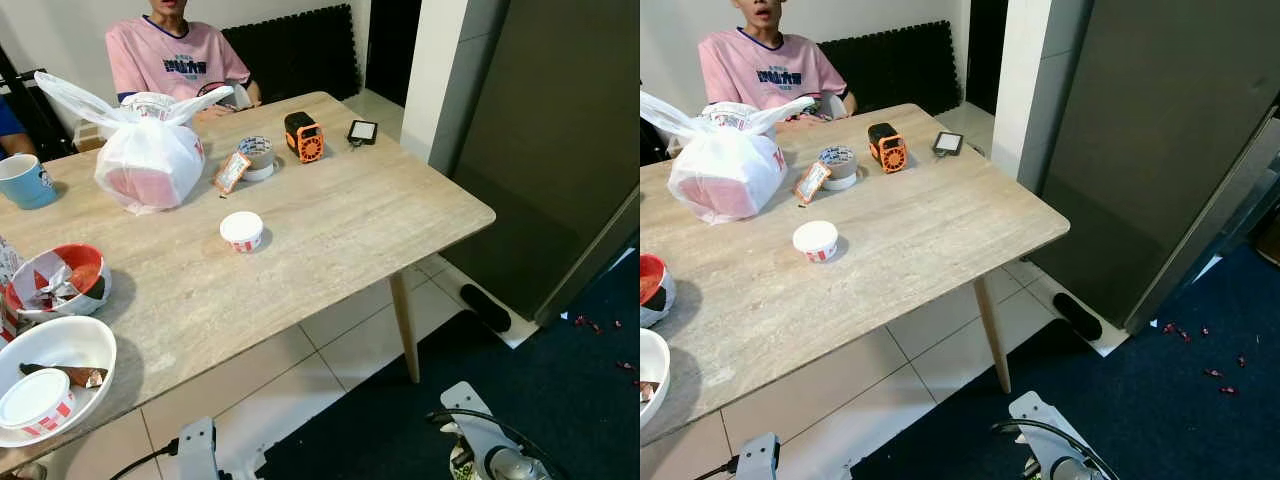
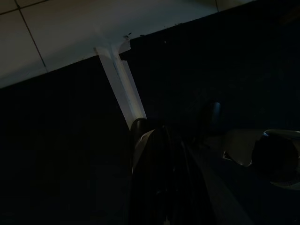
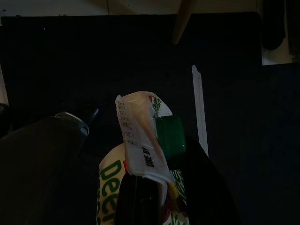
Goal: Restocking fridge
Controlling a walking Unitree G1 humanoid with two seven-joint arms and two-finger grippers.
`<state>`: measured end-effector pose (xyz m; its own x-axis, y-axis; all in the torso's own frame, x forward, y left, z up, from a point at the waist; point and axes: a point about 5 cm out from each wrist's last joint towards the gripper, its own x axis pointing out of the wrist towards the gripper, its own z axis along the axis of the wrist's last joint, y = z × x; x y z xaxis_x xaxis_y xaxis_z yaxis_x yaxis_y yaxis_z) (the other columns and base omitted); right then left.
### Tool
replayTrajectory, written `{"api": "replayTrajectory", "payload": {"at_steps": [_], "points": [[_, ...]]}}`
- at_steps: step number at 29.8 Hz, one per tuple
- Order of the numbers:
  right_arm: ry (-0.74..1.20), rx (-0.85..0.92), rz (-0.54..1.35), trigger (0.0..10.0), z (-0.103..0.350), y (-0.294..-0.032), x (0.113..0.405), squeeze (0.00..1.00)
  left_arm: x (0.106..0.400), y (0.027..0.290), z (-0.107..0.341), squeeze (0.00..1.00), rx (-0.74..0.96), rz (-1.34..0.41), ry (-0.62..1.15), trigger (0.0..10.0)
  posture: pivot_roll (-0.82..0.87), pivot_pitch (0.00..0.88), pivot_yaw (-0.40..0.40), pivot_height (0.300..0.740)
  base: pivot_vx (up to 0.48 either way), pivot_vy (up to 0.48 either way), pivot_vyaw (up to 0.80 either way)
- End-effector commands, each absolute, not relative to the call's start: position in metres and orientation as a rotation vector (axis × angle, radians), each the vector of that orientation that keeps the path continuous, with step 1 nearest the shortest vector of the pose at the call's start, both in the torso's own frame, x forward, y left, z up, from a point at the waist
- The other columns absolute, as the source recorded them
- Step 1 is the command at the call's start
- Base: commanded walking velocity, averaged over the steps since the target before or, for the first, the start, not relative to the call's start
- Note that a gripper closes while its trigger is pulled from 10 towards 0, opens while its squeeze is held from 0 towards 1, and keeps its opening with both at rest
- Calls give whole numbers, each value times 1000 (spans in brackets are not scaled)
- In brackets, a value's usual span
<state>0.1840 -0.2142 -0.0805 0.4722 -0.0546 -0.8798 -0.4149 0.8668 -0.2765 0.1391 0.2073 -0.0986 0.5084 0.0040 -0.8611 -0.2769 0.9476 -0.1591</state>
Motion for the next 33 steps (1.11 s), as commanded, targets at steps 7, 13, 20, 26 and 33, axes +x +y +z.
{"api": "replayTrajectory", "payload": {"at_steps": [7, 13, 20, 26, 33], "points": [[1080, -489, 207, 10000, -81, -223, 180, 0, 135, 201, -101, 0, -301, 159, 1047, 10000, -1, 0, -3, 740, 0, 0, 0], [1085, -493, 203, 10000, -81, -225, 178, 0, 135, 201, -101, 0, -299, 158, 1047, 10000, -1, 0, -3, 740, 0, 0, 0], [1077, -490, 203, 10000, -80, -224, 181, 0, 137, 201, -101, 0, -296, 156, 1046, 10000, -6, 0, 1, 740, 0, 0, 0], [1076, -491, 206, 10000, -80, -224, 181, 0, 138, 200, -100, 0, -298, 149, 1042, 10000, -10, 0, 2, 740, 0, 0, 0], [1076, -486, 201, 10000, -80, -224, 181, 0, 138, 199, -101, 0, -297, 147, 1045, 10000, -15, 0, 5, 740, 0, 0, 0]]}}
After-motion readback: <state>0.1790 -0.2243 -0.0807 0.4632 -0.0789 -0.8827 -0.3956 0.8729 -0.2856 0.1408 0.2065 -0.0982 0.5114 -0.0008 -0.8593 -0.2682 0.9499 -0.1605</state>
